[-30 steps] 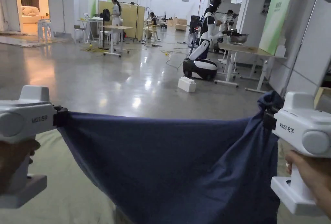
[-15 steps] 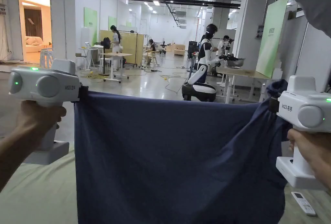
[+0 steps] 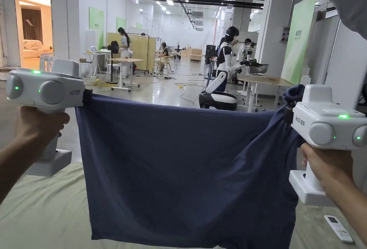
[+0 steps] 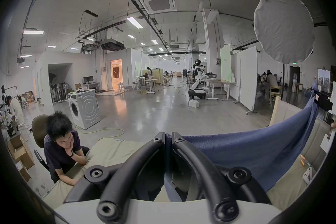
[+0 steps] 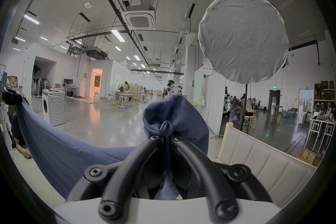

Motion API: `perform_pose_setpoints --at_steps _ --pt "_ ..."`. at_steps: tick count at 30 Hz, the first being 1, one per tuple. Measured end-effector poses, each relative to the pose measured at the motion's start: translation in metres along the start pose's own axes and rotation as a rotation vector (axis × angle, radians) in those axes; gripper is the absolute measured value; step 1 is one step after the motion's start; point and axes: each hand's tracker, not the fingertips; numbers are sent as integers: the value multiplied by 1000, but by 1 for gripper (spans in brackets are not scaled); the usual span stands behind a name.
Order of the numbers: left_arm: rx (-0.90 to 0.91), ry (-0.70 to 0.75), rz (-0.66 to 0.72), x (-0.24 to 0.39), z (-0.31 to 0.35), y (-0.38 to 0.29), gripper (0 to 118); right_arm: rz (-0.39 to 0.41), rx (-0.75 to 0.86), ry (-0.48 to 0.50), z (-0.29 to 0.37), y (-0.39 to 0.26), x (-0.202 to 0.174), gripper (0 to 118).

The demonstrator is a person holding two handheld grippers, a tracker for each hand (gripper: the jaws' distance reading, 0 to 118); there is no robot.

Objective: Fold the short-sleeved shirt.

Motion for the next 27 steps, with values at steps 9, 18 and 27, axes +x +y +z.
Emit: perform_pose_setpoints --at_steps 9,18,27 --pt "-51 -30 -1 -31 -19 -61 6 25 -89 32 44 -63 -3 6" --pt "-127 -63 12 -69 57 -225 6 55 -163 49 157 -139 -15 6" --pt "-248 -50 63 -38 202 -309 6 4 -308 43 274 -220 -22 6"
